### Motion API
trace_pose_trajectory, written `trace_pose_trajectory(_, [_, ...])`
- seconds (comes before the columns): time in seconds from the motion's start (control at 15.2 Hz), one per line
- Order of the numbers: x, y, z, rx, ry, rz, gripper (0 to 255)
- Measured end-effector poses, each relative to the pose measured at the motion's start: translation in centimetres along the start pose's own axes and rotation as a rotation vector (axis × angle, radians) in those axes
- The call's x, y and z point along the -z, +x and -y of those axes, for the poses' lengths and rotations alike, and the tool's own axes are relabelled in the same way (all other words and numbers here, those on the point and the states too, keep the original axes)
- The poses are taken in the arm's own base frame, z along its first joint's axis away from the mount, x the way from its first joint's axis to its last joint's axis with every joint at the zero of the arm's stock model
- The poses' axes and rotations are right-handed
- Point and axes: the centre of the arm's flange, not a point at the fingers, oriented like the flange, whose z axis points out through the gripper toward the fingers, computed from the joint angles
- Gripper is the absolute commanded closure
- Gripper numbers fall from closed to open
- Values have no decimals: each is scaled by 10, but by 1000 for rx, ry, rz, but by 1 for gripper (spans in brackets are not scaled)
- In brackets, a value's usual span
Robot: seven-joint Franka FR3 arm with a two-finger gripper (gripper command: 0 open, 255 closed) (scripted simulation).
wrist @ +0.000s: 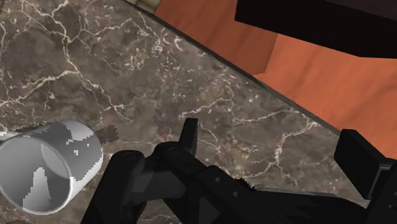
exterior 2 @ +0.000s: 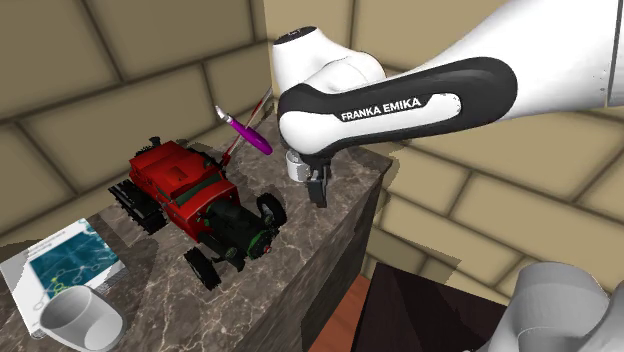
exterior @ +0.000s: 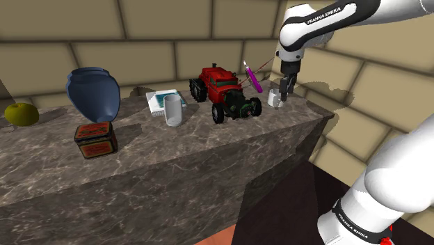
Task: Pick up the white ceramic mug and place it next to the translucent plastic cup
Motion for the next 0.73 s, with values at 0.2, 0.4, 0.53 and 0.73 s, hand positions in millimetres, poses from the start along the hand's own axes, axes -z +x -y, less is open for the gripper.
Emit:
trace_pose_trajectory(0.2, [-11, 18, -36, 4, -6, -5, 0])
trace_pose_trajectory(0.4, [-26, 36, -64, 9, -10, -10, 0])
trace_pose_trajectory(0.53, [-35, 53, -87, 12, -14, -13, 0])
trace_pose_trajectory(0.73, [-47, 70, -114, 17, -20, -18, 0])
